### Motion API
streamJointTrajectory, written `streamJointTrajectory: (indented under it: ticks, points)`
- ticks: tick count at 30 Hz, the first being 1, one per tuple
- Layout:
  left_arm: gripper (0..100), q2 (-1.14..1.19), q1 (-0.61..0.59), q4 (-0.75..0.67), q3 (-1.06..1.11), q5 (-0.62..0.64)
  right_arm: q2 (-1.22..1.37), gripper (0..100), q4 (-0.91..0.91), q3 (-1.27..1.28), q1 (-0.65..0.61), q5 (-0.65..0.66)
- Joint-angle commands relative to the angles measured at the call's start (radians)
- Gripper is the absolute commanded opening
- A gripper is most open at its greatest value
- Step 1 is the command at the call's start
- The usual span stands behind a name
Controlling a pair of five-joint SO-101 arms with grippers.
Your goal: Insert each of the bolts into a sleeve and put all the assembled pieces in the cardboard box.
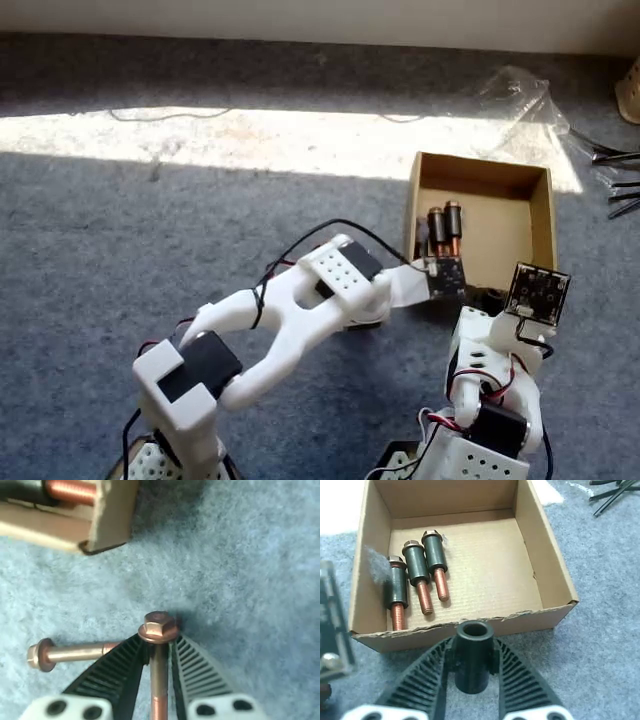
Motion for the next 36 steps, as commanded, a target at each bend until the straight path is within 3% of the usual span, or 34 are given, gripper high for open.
streamJointTrajectory:
  ticks: [1, 11, 19, 31, 36]
  points:
    - [2, -0.125, -0.035, 0.040, -0.035, -0.002, -0.008, 0.5, -0.036, -0.012, 0.008, 0.000]
    - [2, -0.257, -0.102, 0.069, -0.036, 0.018, -0.008, 0.5, -0.036, -0.010, 0.008, 0.000]
    - [2, -0.446, -0.197, 0.068, -0.033, 0.213, -0.008, 0.5, -0.036, -0.010, 0.005, 0.000]
    - [2, -0.591, -0.334, 0.068, -0.033, 0.735, -0.008, 0.5, -0.073, 0.031, -0.031, 0.002]
    - [2, -0.700, -0.397, 0.069, 0.021, 0.786, -0.008, 0.5, -0.093, 0.042, -0.124, 0.002]
